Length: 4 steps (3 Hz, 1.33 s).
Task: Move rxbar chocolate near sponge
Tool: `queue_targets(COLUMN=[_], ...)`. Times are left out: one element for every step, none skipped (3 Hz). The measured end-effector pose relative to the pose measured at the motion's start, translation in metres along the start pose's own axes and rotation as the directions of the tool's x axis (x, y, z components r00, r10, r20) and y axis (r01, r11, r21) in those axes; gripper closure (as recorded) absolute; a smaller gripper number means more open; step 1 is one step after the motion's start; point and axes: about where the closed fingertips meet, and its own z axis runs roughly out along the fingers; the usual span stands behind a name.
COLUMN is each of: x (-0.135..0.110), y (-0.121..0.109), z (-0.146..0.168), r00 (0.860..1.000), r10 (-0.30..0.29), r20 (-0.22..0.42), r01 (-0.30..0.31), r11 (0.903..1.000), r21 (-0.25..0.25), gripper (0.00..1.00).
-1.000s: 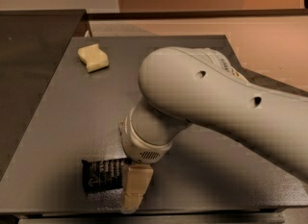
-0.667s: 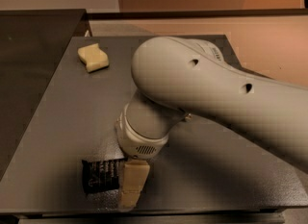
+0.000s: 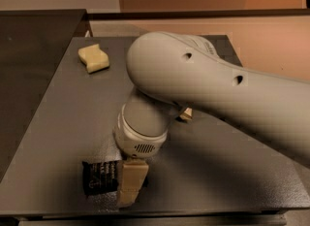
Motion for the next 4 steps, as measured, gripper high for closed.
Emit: queue_targets(x=[-0.001,-0.003,-0.006,-0.006], y=[0.000,0.000,0.000,0.000], z=[-0.001,-0.005,-0.012,-0.013], r00=[1.000,1.000,1.000,1.000], r10=[-0.005,-0.005,-0.005,-0.005], r20=[-0.004,-0.004,-0.004,-0.004], r01=[0.005,0.005,0.005,0.005], r11=[0.9999,0.9998,0.9998,0.9998], r21=[-0.016,-0.017,-0.017,-0.017], gripper=[0.41,0.64,0.87,1.00])
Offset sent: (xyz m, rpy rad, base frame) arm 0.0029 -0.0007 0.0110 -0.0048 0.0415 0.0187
